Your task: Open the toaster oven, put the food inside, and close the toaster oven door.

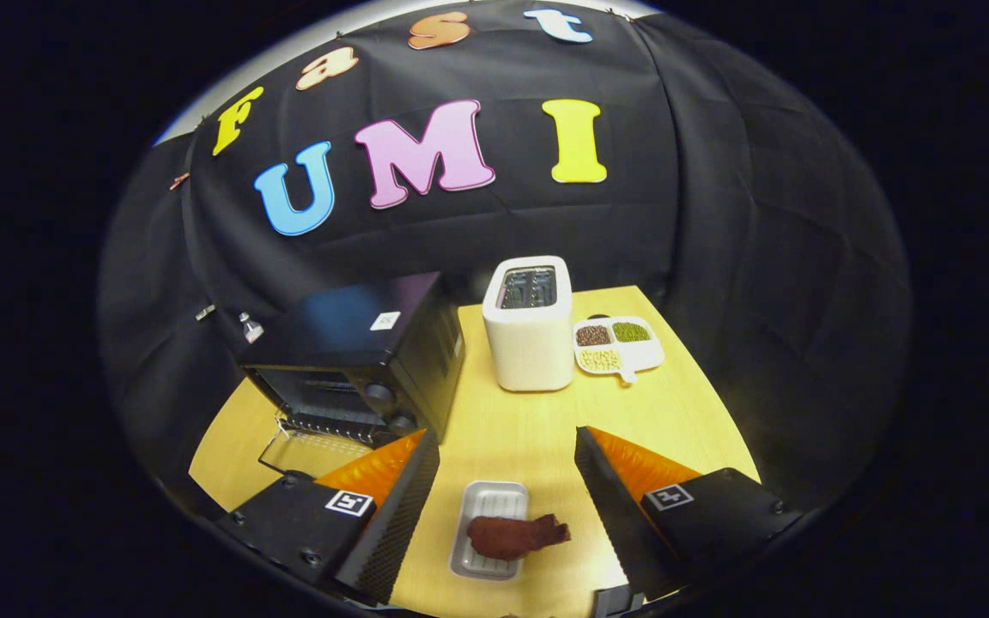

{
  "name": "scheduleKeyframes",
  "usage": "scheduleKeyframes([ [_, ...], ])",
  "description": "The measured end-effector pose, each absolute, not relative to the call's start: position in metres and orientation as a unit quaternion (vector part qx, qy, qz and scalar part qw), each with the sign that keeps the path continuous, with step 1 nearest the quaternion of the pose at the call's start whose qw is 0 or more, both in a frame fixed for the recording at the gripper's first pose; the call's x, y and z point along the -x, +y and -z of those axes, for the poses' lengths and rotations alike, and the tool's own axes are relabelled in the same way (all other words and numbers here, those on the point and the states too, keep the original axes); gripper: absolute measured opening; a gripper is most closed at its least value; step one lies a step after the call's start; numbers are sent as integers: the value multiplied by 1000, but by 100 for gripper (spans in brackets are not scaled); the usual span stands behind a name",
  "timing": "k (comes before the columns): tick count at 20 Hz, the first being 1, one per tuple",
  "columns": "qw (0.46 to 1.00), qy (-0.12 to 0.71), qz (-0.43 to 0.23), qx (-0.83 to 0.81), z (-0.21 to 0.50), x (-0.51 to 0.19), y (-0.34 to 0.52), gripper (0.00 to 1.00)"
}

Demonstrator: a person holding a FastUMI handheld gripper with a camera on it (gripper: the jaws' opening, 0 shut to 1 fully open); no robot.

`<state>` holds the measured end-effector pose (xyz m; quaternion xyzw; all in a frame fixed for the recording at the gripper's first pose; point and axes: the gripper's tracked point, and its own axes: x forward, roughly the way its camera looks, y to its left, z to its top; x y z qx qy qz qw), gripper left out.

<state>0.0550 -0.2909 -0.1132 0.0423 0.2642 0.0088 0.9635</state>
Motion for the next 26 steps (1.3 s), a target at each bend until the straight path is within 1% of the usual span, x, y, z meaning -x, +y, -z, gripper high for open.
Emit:
scheduleKeyframes([
  [4,939,338,-25,-61,160,-51,-307,99],
  [7,911,402,-45,-84,192,-36,-309,99],
  [10,883,452,-48,-121,221,-19,-310,99],
  [15,852,492,-33,-177,251,-2,-313,99],
  [18,839,497,-24,-222,255,0,-314,95],
  [19,835,496,-26,-237,255,1,-312,87],
  [20,831,496,-25,-250,255,1,-310,81],
  [21,831,492,-25,-260,254,0,-310,69],
  [22,829,489,-29,-270,251,-1,-306,62],
  [23,829,485,-35,-275,248,-4,-303,50],
  [24,830,483,-37,-276,247,-5,-301,44],
  [25,830,484,-44,-276,247,-7,-298,32],
  [26,829,482,-54,-279,245,-5,-295,31],
])
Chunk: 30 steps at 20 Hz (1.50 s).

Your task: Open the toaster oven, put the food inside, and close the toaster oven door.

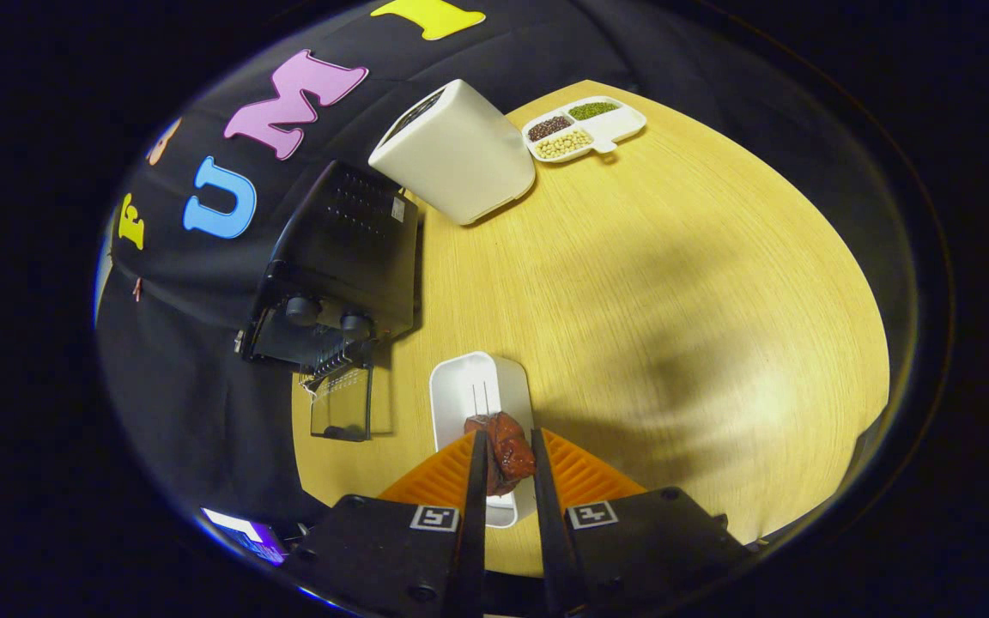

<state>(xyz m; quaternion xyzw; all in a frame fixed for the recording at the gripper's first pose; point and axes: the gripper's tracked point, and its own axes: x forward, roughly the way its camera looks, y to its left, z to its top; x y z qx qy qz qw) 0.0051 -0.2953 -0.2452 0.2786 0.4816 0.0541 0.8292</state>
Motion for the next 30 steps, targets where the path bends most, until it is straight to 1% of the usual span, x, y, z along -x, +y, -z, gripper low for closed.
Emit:
scheduleKeyframes([
  [1,829,479,-56,-283,244,-7,-296,31],
  [3,826,478,-67,-290,243,-7,-290,21],
  [7,829,474,-78,-287,239,-9,-286,15],
  [12,828,469,-74,-298,221,-9,-285,15],
  [19,853,434,-61,-283,174,-16,-275,15],
  [24,859,405,-56,-309,151,-14,-231,15],
  [30,866,379,-63,-321,141,4,-155,15],
])
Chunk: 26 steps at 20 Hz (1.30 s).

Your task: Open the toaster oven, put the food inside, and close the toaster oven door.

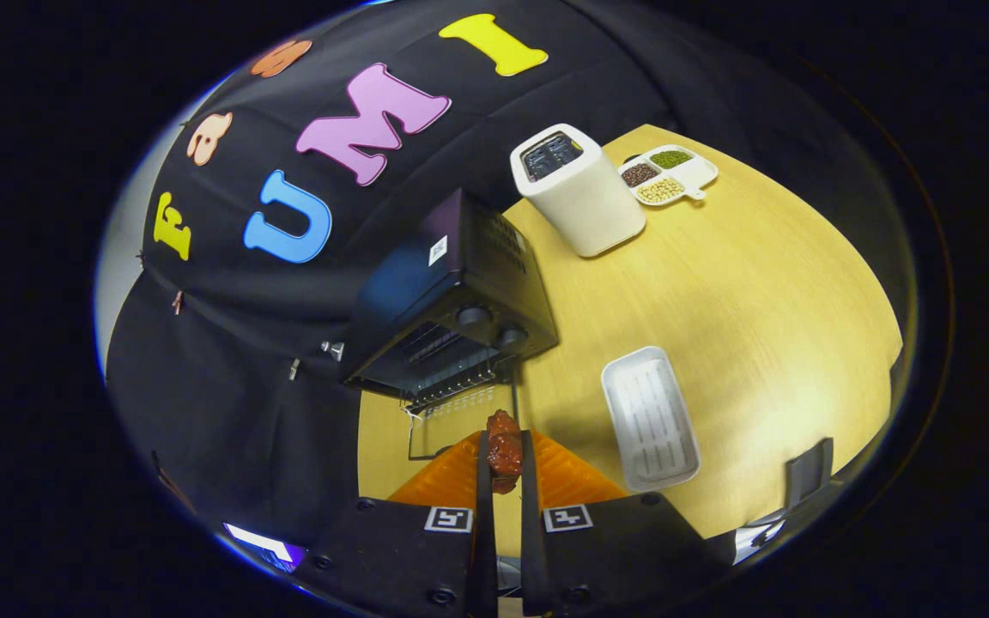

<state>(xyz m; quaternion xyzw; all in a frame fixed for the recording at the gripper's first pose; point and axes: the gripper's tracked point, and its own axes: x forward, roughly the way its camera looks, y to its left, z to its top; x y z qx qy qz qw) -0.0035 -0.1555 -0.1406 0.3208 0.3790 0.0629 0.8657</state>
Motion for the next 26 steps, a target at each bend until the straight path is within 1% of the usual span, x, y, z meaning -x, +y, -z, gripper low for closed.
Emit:
scheduleKeyframes([
  [4,863,356,-51,-354,138,12,-111,15],
  [9,883,316,-34,-344,140,7,-58,15],
  [13,890,295,-50,-343,141,3,-19,15],
  [17,890,276,-50,-358,147,-28,5,15],
  [21,891,232,-34,-389,157,-75,5,15],
  [24,898,192,10,-397,176,-107,-10,15],
  [26,894,186,26,-408,193,-124,-9,15],
])
